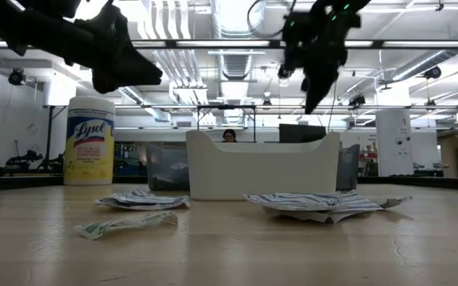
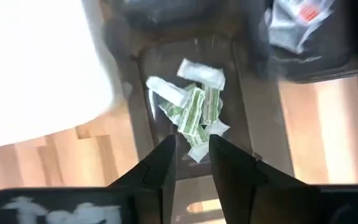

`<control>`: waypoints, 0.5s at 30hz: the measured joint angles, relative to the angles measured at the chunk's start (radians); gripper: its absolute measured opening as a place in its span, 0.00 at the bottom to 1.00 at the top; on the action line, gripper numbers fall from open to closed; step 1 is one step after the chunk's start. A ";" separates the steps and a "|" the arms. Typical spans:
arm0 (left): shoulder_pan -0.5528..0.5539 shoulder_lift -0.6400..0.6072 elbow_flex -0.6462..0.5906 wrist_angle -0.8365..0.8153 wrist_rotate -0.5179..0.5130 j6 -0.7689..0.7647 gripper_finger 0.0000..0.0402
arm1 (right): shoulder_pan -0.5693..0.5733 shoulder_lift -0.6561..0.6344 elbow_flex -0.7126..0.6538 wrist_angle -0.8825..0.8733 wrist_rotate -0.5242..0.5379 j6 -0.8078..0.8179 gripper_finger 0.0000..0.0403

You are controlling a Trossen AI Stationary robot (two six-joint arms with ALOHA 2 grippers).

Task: Pick & Place First Aid Supplies
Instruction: Put the green bandage into the bottom right black bin

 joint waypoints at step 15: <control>-0.108 0.022 0.193 -0.293 0.008 -0.020 0.27 | 0.002 -0.558 -0.342 0.348 -0.094 0.186 0.18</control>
